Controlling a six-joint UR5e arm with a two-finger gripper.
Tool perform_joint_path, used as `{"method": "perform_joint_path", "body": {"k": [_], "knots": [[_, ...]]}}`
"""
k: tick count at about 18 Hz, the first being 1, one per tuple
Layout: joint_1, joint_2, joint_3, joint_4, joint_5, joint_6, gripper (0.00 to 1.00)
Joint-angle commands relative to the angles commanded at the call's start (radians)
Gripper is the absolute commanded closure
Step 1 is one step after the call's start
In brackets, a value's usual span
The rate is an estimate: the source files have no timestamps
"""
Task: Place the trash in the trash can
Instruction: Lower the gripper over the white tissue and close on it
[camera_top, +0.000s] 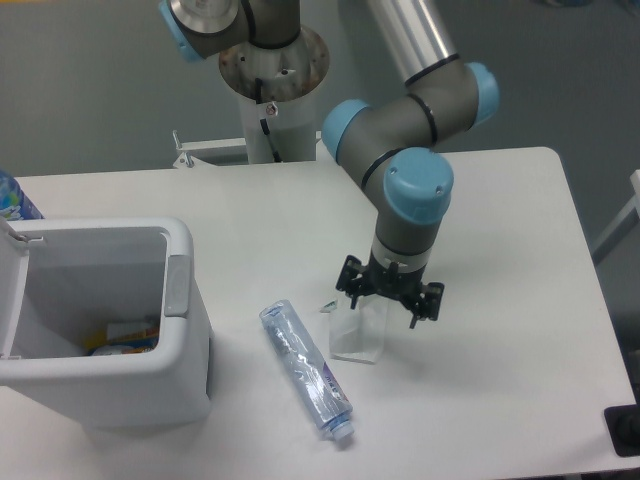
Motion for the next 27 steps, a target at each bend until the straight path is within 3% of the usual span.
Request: {"method": "perform_joint_path", "body": {"k": [4, 5, 7, 10, 14, 17, 27], "knots": [[-0.014, -0.014, -0.003, 0.005, 0.001, 0.000, 0.00], [-0.014, -0.018, -0.003, 0.005, 0.001, 0.000, 0.04], [-0.014, -0.018, -0.003, 0.005, 0.001, 0.000, 0.22], [-0.015, -0.017, -0.003, 0.003, 0.003, -0.002, 0.60], [-0.014, -0.017, -0.003, 0.003, 0.003, -0.002, 0.69], [-0.014, -0.015, -0.005, 0.002, 0.004, -0.006, 0.96], [-0.003, 0.012, 0.000, 0.003, 0.003, 0.002, 1.00]]}}
